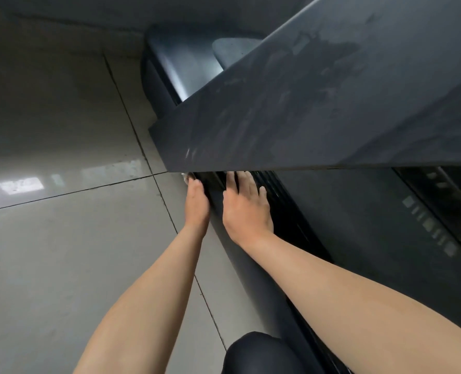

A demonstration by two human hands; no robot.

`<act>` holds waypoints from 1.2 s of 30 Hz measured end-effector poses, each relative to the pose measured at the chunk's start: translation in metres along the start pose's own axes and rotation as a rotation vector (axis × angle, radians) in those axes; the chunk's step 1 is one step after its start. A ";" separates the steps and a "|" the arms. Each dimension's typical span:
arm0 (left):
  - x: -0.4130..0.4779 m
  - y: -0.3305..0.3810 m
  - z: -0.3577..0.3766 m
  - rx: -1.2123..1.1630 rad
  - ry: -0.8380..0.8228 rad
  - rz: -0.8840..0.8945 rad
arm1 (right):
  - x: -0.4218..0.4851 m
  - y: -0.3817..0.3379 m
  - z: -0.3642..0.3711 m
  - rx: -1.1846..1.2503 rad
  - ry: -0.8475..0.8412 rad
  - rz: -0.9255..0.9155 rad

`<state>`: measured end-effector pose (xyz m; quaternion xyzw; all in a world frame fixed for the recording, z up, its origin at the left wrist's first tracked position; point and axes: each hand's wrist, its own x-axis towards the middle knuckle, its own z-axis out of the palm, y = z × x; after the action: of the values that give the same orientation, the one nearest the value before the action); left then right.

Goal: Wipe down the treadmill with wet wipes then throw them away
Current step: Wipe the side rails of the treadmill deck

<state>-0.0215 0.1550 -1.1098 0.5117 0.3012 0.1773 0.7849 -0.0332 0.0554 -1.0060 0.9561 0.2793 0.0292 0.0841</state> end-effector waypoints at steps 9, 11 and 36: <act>0.003 -0.005 -0.003 -0.162 -0.014 -0.307 | 0.003 -0.002 -0.008 0.053 -0.049 0.016; -0.017 0.000 0.004 -0.108 -0.003 -0.174 | 0.003 -0.002 -0.013 0.116 -0.031 0.013; -0.081 -0.041 0.012 0.019 -0.106 -0.218 | 0.000 0.018 -0.011 0.675 0.027 0.168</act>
<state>-0.0759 0.0823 -1.1204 0.4919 0.3148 0.0605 0.8095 -0.0246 0.0419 -0.9916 0.9491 0.1949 -0.0455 -0.2431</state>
